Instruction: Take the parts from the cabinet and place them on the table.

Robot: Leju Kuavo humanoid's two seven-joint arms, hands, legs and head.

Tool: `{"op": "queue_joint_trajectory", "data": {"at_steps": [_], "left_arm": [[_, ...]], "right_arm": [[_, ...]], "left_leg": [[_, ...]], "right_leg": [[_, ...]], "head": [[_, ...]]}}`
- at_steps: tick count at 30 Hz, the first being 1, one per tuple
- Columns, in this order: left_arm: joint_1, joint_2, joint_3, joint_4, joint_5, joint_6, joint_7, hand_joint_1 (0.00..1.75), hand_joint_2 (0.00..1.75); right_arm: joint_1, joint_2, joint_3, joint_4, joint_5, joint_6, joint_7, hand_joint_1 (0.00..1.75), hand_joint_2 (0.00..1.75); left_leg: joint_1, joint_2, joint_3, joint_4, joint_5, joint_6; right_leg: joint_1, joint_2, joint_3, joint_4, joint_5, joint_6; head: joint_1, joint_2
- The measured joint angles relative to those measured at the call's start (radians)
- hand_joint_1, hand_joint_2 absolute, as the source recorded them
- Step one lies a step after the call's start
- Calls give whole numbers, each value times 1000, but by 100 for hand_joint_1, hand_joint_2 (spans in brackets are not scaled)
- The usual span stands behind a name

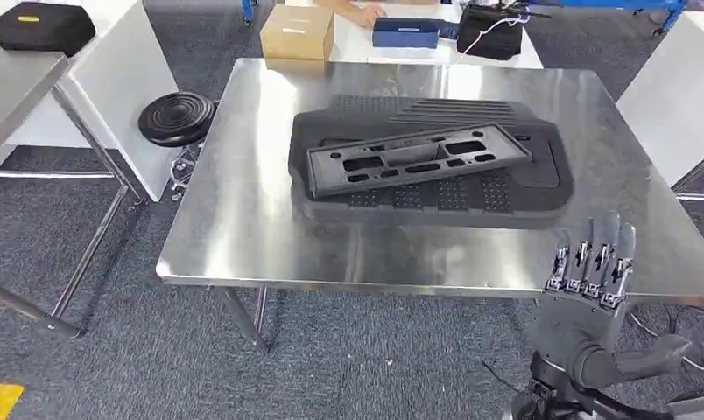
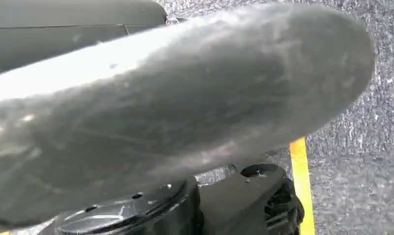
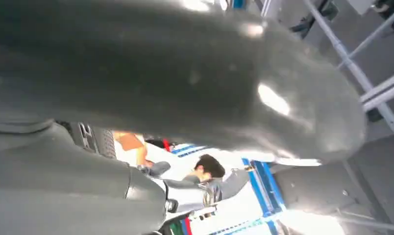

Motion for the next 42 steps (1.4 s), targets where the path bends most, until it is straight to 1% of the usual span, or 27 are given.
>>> {"op": "queue_joint_trajectory", "data": {"at_steps": [2,3,4,5,7,9,10,11,15,16,17,19,20,22,24,26,27,30,31,33,35,36,37,39,40,41,42], "left_arm": [[1,0,5,0,0,1,0,0,0],[2,0,7,0,-1,1,0,0,0],[1,0,7,0,-1,1,0,0,0],[1,0,8,0,-1,1,0,0,0],[1,0,8,0,-2,1,0,0,0],[0,1,9,0,-2,1,0,0,0],[-3,-1,9,0,-2,1,0,0,0],[-4,-4,9,0,-2,1,0,0,0],[-3,-2,12,0,-2,2,0,0,0],[-5,-2,13,0,-2,2,0,0,0],[-5,0,14,-1,-2,3,0,0,0],[-5,1,15,-1,-2,4,2,0,0],[-5,1,15,-1,-2,4,3,0,0],[-3,1,16,-1,-2,6,7,0,0],[-2,1,16,-1,-2,6,10,0,0],[-3,-2,16,-1,-2,7,11,0,0],[-2,-3,16,-1,-2,7,11,0,0],[1,-2,22,-1,-5,9,12,0,0],[2,0,25,0,-6,10,12,0,0],[2,0,30,0,-9,9,11,0,0],[3,1,32,0,-9,9,11,0,0],[2,1,32,0,-9,8,10,0,0],[2,1,32,0,-10,6,10,0,0],[0,2,32,-1,-10,6,9,0,0],[-1,2,32,-1,-10,6,8,0,0],[-5,0,32,-1,-10,6,8,0,0],[-6,1,33,-1,-10,6,8,0,0]], "right_arm": [[3,3,-3,2,0,-1,0,0,0],[7,4,-5,2,0,-1,0,0,0],[9,4,-8,3,-1,-2,0,0,0],[10,4,-10,4,-1,-2,0,0,0],[13,7,-14,6,-2,-2,0,0,0],[14,8,-19,7,-2,-2,0,0,0],[14,8,-21,7,-2,-2,0,0,0],[14,8,-24,6,-2,-2,0,0,0],[20,11,-32,7,-3,-8,5,0,0],[23,12,-35,8,-3,-10,7,0,0],[25,12,-42,10,-1,-12,15,0,0],[31,15,-52,18,2,-21,24,0,0],[38,17,-60,25,3,-26,27,0,0],[50,21,-78,39,8,-38,39,0,0],[57,29,-100,50,9,-44,50,0,0],[60,36,-125,58,9,-46,60,0,0],[59,42,-136,61,9,-44,61,0,0],[73,58,-167,64,18,-25,67,0,0],[72,66,-172,64,26,-18,66,0,0],[73,79,-175,64,36,-12,67,0,0],[75,86,-176,64,49,-10,67,0,0],[76,89,-177,64,54,-10,67,0,0],[75,91,-177,64,55,-10,67,0,0],[76,93,-178,64,58,-10,67,0,0],[76,94,-179,64,59,-10,68,0,0],[76,95,-180,64,62,-10,69,0,0],[75,95,-181,66,69,-10,77,0,0]], "left_leg": [[5,0,-22,70,-113,-11],[7,-1,-38,147,-177,-16],[8,0,-55,227,-220,-21],[10,0,-64,291,-235,-25],[21,0,-22,293,-182,-33],[32,0,100,139,-131,-43],[36,-2,152,53,-160,-55],[26,-9,173,21,-174,-49],[16,-4,125,23,-150,3],[17,1,114,23,-137,18],[16,0,100,22,-126,28],[12,1,65,23,-97,37],[9,1,47,24,-83,38],[6,1,15,24,-58,38],[5,1,-12,25,-34,35],[1,-2,-24,26,-12,25],[1,1,-26,25,-3,20],[4,5,-23,0,39,-2],[9,3,-34,8,24,-6],[10,0,-52,90,-109,-16],[13,0,-72,248,-211,-28],[16,0,-70,304,-209,-33],[21,0,-53,315,-181,-37],[32,0,36,230,-114,-45],[37,0,103,146,-109,-51],[34,-3,159,62,-160,-60],[28,-10,169,28,-173,-46]], "right_leg": [[-1,-2,-22,1,19,-17],[0,-2,-33,2,29,-19],[0,-3,-45,3,39,-19],[0,-4,-56,6,47,-16],[-3,-4,-79,15,64,-8],[-11,-3,-105,36,71,4],[-6,-5,-114,51,72,6],[-5,-4,-129,63,75,12],[-5,-3,-143,57,106,51],[-11,-2,-157,71,83,47],[-9,-2,-184,115,29,34],[-7,0,-231,270,-76,13],[-6,0,-244,338,-100,14],[-5,0,-214,358,-78,30],[1,0,-111,237,-26,42],[16,-2,39,39,-49,19],[16,-6,44,8,-59,17],[21,-5,22,11,-29,1],[-1,-7,10,5,-11,-4],[2,-5,-18,5,14,-23],[3,-6,-46,6,38,-21],[3,-7,-61,8,50,-18],[2,-8,-68,11,60,-15],[-4,-8,-102,26,76,-4],[-7,-7,-117,40,80,3],[-2,-8,-137,55,82,8],[-1,-8,-146,67,87,15]], "head": [[-3,0],[-3,0],[-3,0],[-2,0],[-2,0],[-3,0],[-4,0],[-8,0],[-5,0],[-6,0],[-1,0],[1,0],[-1,0],[0,0],[0,0],[1,0],[-4,0],[0,0],[-2,0],[-6,0],[-6,0],[-6,0],[-6,0],[-6,0],[-6,0],[-8,0],[-5,0]]}}
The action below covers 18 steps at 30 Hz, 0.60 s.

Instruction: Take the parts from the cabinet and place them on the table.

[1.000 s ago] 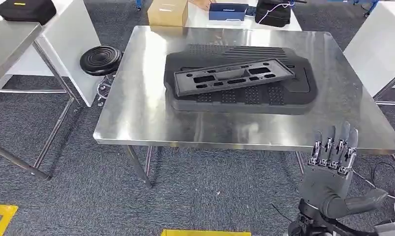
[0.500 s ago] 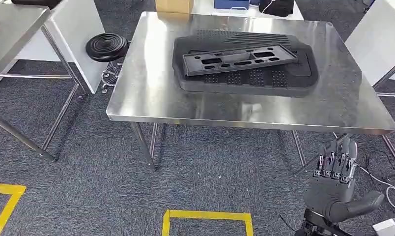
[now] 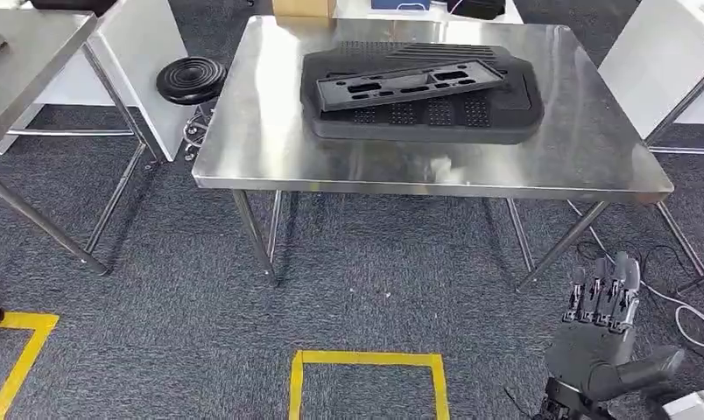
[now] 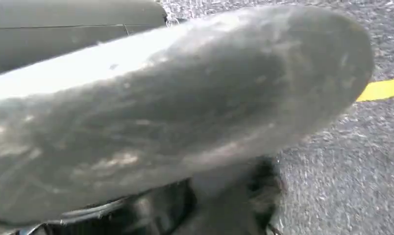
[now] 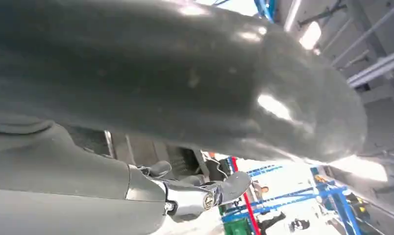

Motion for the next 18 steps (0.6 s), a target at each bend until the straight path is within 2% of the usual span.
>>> {"op": "queue_joint_trajectory", "data": {"at_steps": [2,3,4,5,6,7,8,9,10,11,12,13,14,15,16,17,18], "left_arm": [[0,1,4,0,0,0,0,0,0],[0,2,6,0,0,0,0,0,0],[2,3,8,0,0,0,1,0,0],[2,5,8,0,-1,0,3,0,0],[2,6,9,0,-1,0,4,0,0],[2,8,10,0,-4,0,4,0,0],[2,8,12,0,-7,0,4,0,0],[2,9,13,0,-11,0,4,0,0],[2,9,14,0,-12,0,4,0,0],[3,9,14,0,-16,0,3,0,0],[3,9,15,0,-21,-1,3,0,0],[2,9,16,0,-26,-3,3,0,0],[0,9,17,0,-33,-3,3,0,0],[-1,9,18,0,-37,-5,2,0,0],[-1,9,20,0,-43,-6,2,0,0],[-1,10,22,0,-45,-6,1,0,0],[-1,10,22,0,-51,-6,1,0,0]], "right_arm": [[1,-2,-3,6,62,-22,18,0,0],[2,-6,-7,15,111,-37,30,0,0],[5,-15,-15,30,166,-50,44,0,0],[9,-22,-21,47,207,-55,65,0,0],[11,-32,-29,70,240,-55,85,0,0],[10,-42,-42,103,269,-55,109,0,0],[8,-48,-59,145,304,-52,125,0,0],[6,-51,-77,187,340,-48,126,0,0],[4,-52,-95,224,375,-44,130,0,0],[0,-53,-115,271,437,-45,146,0,0],[-10,-56,-132,321,511,-55,154,0,0],[-25,-65,-152,394,593,-70,158,0,0],[-46,-76,-169,467,690,-93,161,0,0],[-68,-89,-185,547,762,-111,151,0,0],[-89,-100,-201,629,805,-128,135,0,0],[-109,-109,-222,726,841,-151,121,0,0],[-133,-123,-240,812,872,-169,117,0,0]], "left_leg": [[-9,2,-18,2,3,21],[-10,4,-27,-2,12,35],[-6,10,-45,-6,26,54],[-8,10,-59,-7,34,67],[-9,11,-74,-7,46,77],[-11,11,-90,-7,59,77],[-13,11,-109,-6,72,78],[-14,11,-127,-5,86,78],[-15,11,-133,-5,96,77],[-15,11,-150,-4,111,76],[-15,11,-164,-4,123,74],[-15,11,-175,-4,135,70],[-15,11,-180,-4,145,66],[-18,11,-184,-4,155,58],[-17,13,-181,-13,168,52],[-14,15,-181,-18,180,47],[-14,14,-180,-27,193,40]], "right_leg": [[-1,-1,-9,-4,20,19],[1,0,-13,-7,29,26],[-7,2,-22,1,19,29],[-6,3,-38,25,-19,23],[-5,5,-63,79,-74,13],[-5,6,-83,153,-127,6],[-5,6,-98,227,-166,3],[-5,6,-100,281,-178,9],[-5,7,-90,298,-167,18],[-4,8,-58,281,-132,33],[-2,8,-8,227,-95,44],[1,8,60,138,-78,44],[3,7,134,29,-104,28],[12,8,192,-62,-136,13],[14,8,171,-55,-135,11],[16,9,168,-58,-129,6],[18,8,162,-58,-120,-2]], "head": [[-1,0],[-1,0],[-4,0],[0,0],[3,0],[5,0],[3,0],[4,0],[3,0],[4,0],[4,0],[4,0],[4,0],[3,0],[0,0],[7,0],[6,0]]}}
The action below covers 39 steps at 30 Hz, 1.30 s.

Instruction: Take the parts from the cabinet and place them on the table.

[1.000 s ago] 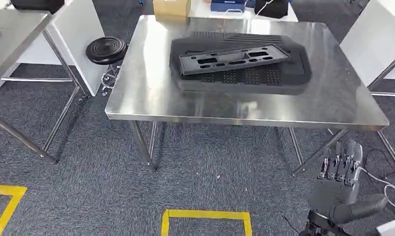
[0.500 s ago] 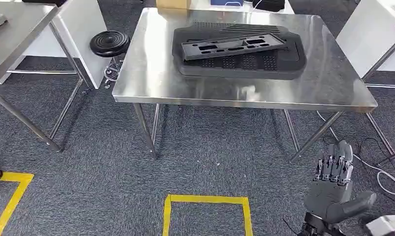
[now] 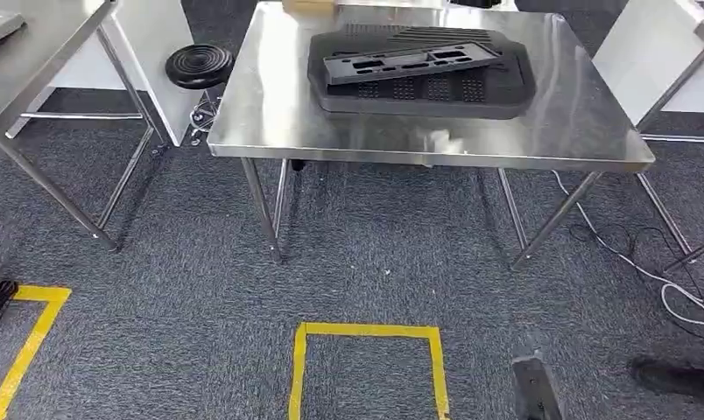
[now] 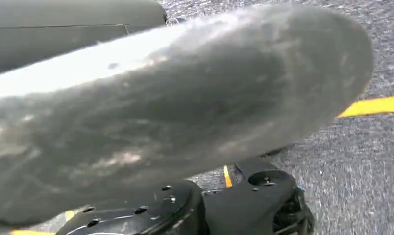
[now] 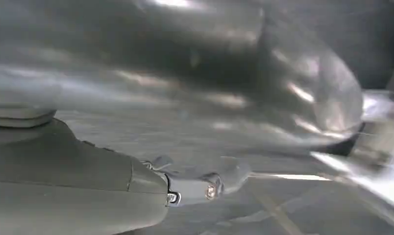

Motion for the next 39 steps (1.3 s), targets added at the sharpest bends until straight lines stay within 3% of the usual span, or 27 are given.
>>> {"op": "queue_joint_trajectory", "data": {"at_steps": [1,2,3,5,6,8,10,11,12,15,16,18,19,21,22,23,25,26,27,28,30,31,32,34,36,37,39], "left_arm": [[2,1,0,1,-4,0,0,0,0],[2,3,0,0,-10,0,1,0,0],[2,4,0,0,-14,0,3,0,0],[2,6,0,1,-22,-1,6,0,0],[2,6,0,0,-22,-1,7,0,0],[1,6,0,1,-24,0,8,0,0],[0,6,0,0,-26,0,8,0,0],[-3,7,0,0,-29,0,8,0,0],[-5,7,0,0,-30,0,8,0,0],[-7,8,0,0,-43,-2,8,0,0],[-9,8,0,1,-49,-5,9,0,0],[-14,8,-1,1,-59,-6,10,0,0],[-15,8,-1,1,-64,-6,10,0,0],[-16,9,-1,1,-66,-8,9,0,0],[-16,9,-1,1,-66,-8,9,0,0],[-16,8,-1,1,-66,-8,8,0,0],[-17,8,-1,1,-67,-8,6,0,0],[-17,8,-1,1,-66,-7,5,0,0],[-16,9,0,0,-64,-3,5,0,0],[-16,8,0,0,-63,0,3,0,0],[-16,9,0,0,-61,0,0,0,0],[-14,9,0,1,-61,0,0,0,0],[-14,10,0,1,-60,0,0,0,0],[-12,10,0,1,-59,0,0,0,0],[-11,9,0,1,-58,2,0,0,0],[-12,9,0,1,-58,2,0,0,0],[-12,9,1,1,-57,3,1,0,0]], "right_arm": [[-24,-9,-18,95,29,-23,-4,0,0],[-51,-18,-35,190,55,-48,-7,0,0],[-76,-30,-51,287,76,-81,-11,0,0],[-112,-48,-74,460,114,-150,-1,0,0],[-126,-54,-78,533,136,-181,11,0,0],[-149,-63,-79,650,180,-221,51,0,0],[-168,-66,-74,737,232,-238,116,0,0],[-174,-67,-72,772,244,-239,128,0,0],[-182,-71,-72,800,248,-241,135,0,0],[-205,-71,-67,874,271,-171,233,0,0],[-207,-73,-59,892,291,-121,303,0,0],[-210,-70,-39,917,332,-45,425,0,0],[-211,-67,-28,928,343,-18,462,0,0],[-215,-62,-17,943,350,8,494,0,0],[-216,-59,-13,949,350,16,501,0,0],[-217,-56,-9,953,346,27,509,0,0],[-217,-53,-6,958,341,30,515,0,0],[-219,-50,-6,958,341,19,515,0,0],[-223,-42,-5,959,342,5,509,0,0],[-225,-41,-4,959,344,-5,498,0,0],[-225,-34,-4,965,348,-17,481,0,0],[-226,-29,-4,967,348,-19,478,0,0],[-229,-27,-4,970,349,-22,472,0,0],[-228,-27,-4,970,356,-35,459,0,0],[-227,-26,-4,971,363,-43,442,0,0],[-228,-25,-4,972,364,-46,434,0,0],[-228,-24,-4,972,365,-54,425,0,0]], "left_leg": [[-2,-2,-6,-2,6,-7],[1,-3,-16,13,-32,-9],[1,-3,-26,65,-105,-10],[1,-4,-56,222,-217,-15],[1,-4,-67,289,-238,-19],[2,-4,-32,302,-199,-20],[3,-4,81,156,-145,-18],[3,-5,135,66,-155,-16],[-4,-7,158,28,-171,-14],[-11,-8,148,18,-169,-8],[-5,-8,144,5,-161,4],[0,-5,126,2,-143,31],[-1,-5,114,2,-135,36],[-2,-1,86,2,-114,35],[-2,3,73,2,-104,34],[-1,5,58,3,-93,33],[1,5,33,3,-71,25],[1,5,25,3,-60,19],[-4,4,18,4,-53,11],[-3,7,18,2,-42,4],[0,7,20,-8,-21,-8],[-1,6,19,-13,-9,-18],[5,0,8,-5,-33,-20],[5,-1,-21,92,-162,-22],[5,-2,-51,251,-257,-28],[6,-2,-55,310,-260,-29],[6,-2,-2,294,-194,-27]], "right_leg": [[-10,-1,-8,-9,17,-7],[-19,-3,-13,-8,28,-14],[-18,-4,-28,-8,37,-29],[-14,-8,-47,-6,54,-35],[-13,-10,-51,-3,61,-34],[-12,-10,-78,7,77,-30],[-15,-9,-100,23,81,-23],[-15,-10,-110,35,81,-22],[-8,-11,-123,44,84,-16],[-13,-10,-135,45,103,11],[-6,-10,-141,48,104,17],[-11,-4,-173,110,36,9],[-14,-3,-198,180,-8,4],[-15,-2,-244,325,-75,4],[-17,-2,-243,354,-75,14],[-19,-2,-219,341,-50,29],[-24,-2,-120,209,18,54],[-26,-2,-55,115,26,54],[-24,-1,8,21,-3,44],[-14,8,22,-6,-9,26],[-9,8,-2,5,-1,14],[-11,7,-11,2,8,0],[-27,3,-19,-1,21,-16],[-21,-1,-40,-1,40,-38],[-14,-4,-63,2,60,-43],[-11,-4,-68,5,69,-43],[-9,-4,-98,14,85,-38]], "head": [[0,0],[-2,0],[-4,0],[-6,0],[-5,0],[-6,0],[-6,0],[-6,0],[-7,0],[-4,0],[-4,0],[2,0],[5,0],[5,0],[5,0],[5,0],[5,0],[6,0],[7,0],[1,0],[2,0],[1,0],[0,0],[-6,0],[-5,0],[-5,0],[-5,0]]}}
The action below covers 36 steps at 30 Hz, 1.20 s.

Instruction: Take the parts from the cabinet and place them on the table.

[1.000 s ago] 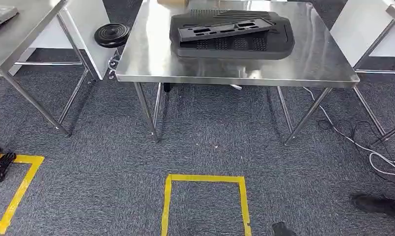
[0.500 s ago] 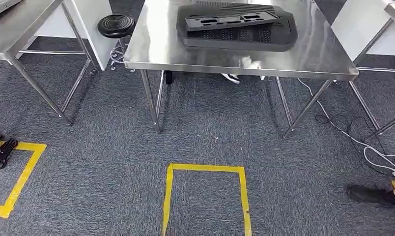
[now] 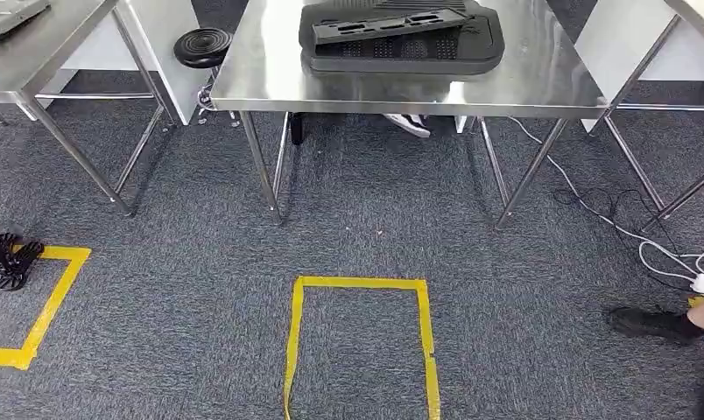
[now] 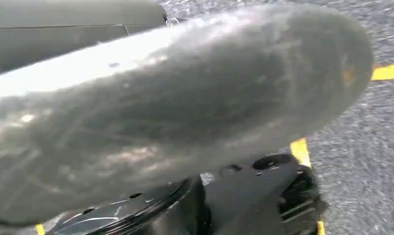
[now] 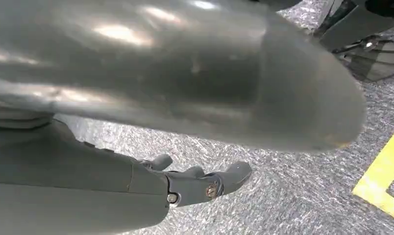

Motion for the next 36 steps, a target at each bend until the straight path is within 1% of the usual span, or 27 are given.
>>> {"op": "queue_joint_trajectory", "data": {"at_steps": [2,3,4,6,7,8,9,10,11,12,13,15,16,17,19,21,23,24,25,27,28,30,31,32,33,34,36], "left_arm": [[-1,0,0,0,2,2,0,0,0],[-3,0,0,0,2,3,0,0,0],[-3,0,0,0,2,3,0,0,0],[-4,-2,1,0,2,6,0,0,0],[-4,-2,1,0,2,8,0,0,0],[-2,-5,1,1,2,9,0,0,0],[-3,-5,1,1,2,10,0,0,0],[-4,-5,2,1,2,11,0,0,0],[-4,-6,2,0,2,12,-1,0,0],[-4,-6,2,0,2,12,-1,0,0],[-4,-8,2,0,2,12,-1,0,0],[-4,-8,4,0,3,11,-1,0,0],[-4,-10,5,0,3,11,-1,0,0],[-4,-11,6,0,3,11,-1,0,0],[-5,-13,7,0,3,11,0,0,0],[-4,-13,8,0,3,12,0,0,0],[-2,-13,9,0,3,11,1,0,0],[-2,-13,9,0,3,12,-4,0,0],[-1,-13,9,0,2,15,-7,0,0],[1,-13,9,0,1,21,-9,0,0],[1,-13,10,0,1,21,-9,0,0],[1,-13,9,0,0,22,-9,0,0],[0,-13,9,0,-2,23,-9,0,0],[0,-13,10,0,-3,25,-9,0,0],[-2,-13,10,0,-3,28,-9,0,0],[-4,-13,10,0,-6,29,-8,0,0],[-4,-13,10,0,-6,31,-7,0,0]], "right_arm": [[0,0,0,0,4,-4,-2,0,0],[0,1,0,0,7,-8,-3,0,0],[-1,2,0,0,10,-11,-3,0,0],[-3,2,0,1,11,-16,-4,0,0],[-4,3,0,2,11,-18,-4,0,0],[-2,2,0,3,12,-19,-4,0,0],[-2,2,0,3,13,-22,-7,0,0],[-1,2,0,5,14,-25,-10,0,0],[-1,2,0,6,17,-27,-10,0,0],[-1,3,0,6,19,-29,-12,0,0],[-2,3,0,6,19,-31,-13,0,0],[-2,2,0,6,24,-38,-14,0,0],[-2,2,0,6,27,-39,-14,0,0],[-4,1,0,6,28,-40,-14,0,0],[-10,2,1,6,30,-40,-14,0,0],[-11,2,1,7,31,-41,-14,0,0],[-11,3,1,8,31,-41,-14,0,0],[-11,4,1,9,31,-41,-13,0,0],[-9,4,0,9,30,-41,-11,0,0],[-7,4,0,9,31,-40,-9,0,0],[-7,6,0,9,31,-40,-9,0,0],[-5,7,0,9,31,-39,-8,0,0],[-5,7,0,10,31,-39,-6,0,0],[-5,7,0,10,31,-38,-6,0,0],[-5,7,0,10,33,-38,-6,0,0],[-5,7,0,10,34,-38,-6,0,0],[-6,8,0,10,35,-38,-6,0,0]], "left_leg": [[1,0,122,-157,43,4],[1,-4,177,-246,12,7],[-4,-8,200,-287,2,9],[-11,-9,188,-290,1,12],[-14,-8,180,-292,9,24],[-2,-2,164,-304,23,42],[-6,-1,152,-304,35,50],[-6,1,138,-304,49,62],[-6,1,119,-304,62,64],[-7,3,107,-304,76,64],[-7,4,90,-303,90,63],[-6,9,55,-302,117,59],[-4,9,38,-302,131,54],[-2,9,22,-302,145,48],[-6,7,5,-297,167,33],[-4,12,6,-308,197,22],[-1,11,3,-322,216,2],[3,8,-8,-304,179,2],[3,8,-20,-263,113,3],[4,5,-51,-109,-12,-4],[4,3,-62,-38,-28,-6],[4,2,-44,13,26,-8],[5,2,-6,-22,61,-8],[7,2,61,-105,79,-8],[11,2,134,-203,69,-8],[6,-2,175,-266,32,-7],[2,-5,167,-288,17,5]], "right_leg": [[-1,1,-23,19,7,5],[1,0,-34,30,8,7],[7,0,-42,40,13,15],[3,-1,-54,38,28,36],[2,0,-58,37,37,42],[4,1,-67,42,35,48],[1,4,-82,65,-2,45],[0,4,-104,115,-58,33],[-2,4,-122,189,-112,26],[-4,4,-140,262,-148,26],[-7,4,-148,321,-163,35],[-14,4,-111,328,-118,68],[-18,4,-65,275,-82,83],[-20,4,1,192,-62,90],[-14,5,157,-13,-98,70],[-9,5,136,-32,-104,58],[-12,4,119,-29,-86,34],[-23,0,107,-29,-76,24],[-20,0,98,-28,-66,9],[-15,-1,72,-28,-43,1],[-12,-1,59,-26,-33,1],[-10,-2,32,-21,-16,7],[-11,-2,26,-15,-11,11],[-13,-1,15,-5,-8,16],[-12,1,6,9,-6,20],[-6,1,-10,22,-5,23],[-3,-1,-21,31,3,35]], "head": [[-1,0],[0,0],[2,0],[0,0],[1,0],[2,0],[-3,0],[5,0],[5,0],[4,0],[6,0],[6,0],[6,0],[5,0],[11,0],[4,0],[3,0],[0,0],[0,0],[-2,0],[0,0],[0,0],[-1,0],[-1,0],[-2,0],[-2,0],[1,0]]}}
